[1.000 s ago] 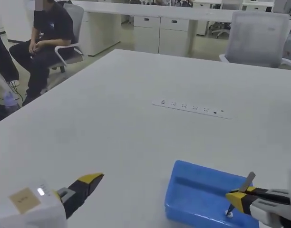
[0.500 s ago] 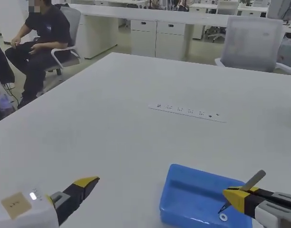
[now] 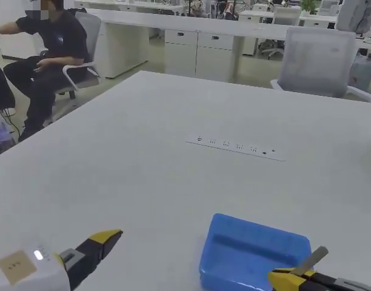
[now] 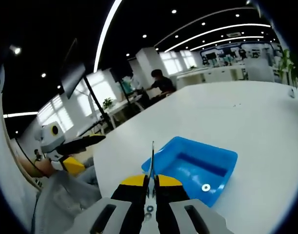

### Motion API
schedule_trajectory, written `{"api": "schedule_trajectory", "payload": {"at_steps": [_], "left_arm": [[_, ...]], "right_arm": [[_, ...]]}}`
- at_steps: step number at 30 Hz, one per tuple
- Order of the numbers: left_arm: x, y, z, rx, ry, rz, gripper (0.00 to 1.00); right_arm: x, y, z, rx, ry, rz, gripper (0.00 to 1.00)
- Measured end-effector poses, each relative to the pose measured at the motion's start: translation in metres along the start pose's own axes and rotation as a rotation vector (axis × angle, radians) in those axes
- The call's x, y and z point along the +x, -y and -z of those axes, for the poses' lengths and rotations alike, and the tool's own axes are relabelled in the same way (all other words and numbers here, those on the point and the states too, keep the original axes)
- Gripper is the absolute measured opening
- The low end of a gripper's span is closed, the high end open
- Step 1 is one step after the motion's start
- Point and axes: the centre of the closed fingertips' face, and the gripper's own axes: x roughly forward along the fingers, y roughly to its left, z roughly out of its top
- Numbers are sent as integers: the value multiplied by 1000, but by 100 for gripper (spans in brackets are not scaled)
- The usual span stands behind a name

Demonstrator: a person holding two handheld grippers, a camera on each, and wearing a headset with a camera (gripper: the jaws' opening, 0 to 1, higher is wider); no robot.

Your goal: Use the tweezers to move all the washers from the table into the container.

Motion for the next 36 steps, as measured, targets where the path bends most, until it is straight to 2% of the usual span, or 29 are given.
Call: {"api": "schedule_trajectory", "payload": {"at_steps": [4, 12, 25, 36], "left_arm": [[0, -1, 0, -2, 1, -4, 89], [-1, -1, 1, 0, -2, -4, 88], [-2, -1, 1, 3, -1, -10, 87], [-3, -2, 1, 7, -1, -12, 86]], "right_arm": [[3, -5, 15, 29, -19, -11, 3], [11, -12, 44, 57, -88, -27, 3], [16, -17, 65, 79, -136, -42, 3], [17, -23, 69, 54, -159, -53, 3]]}}
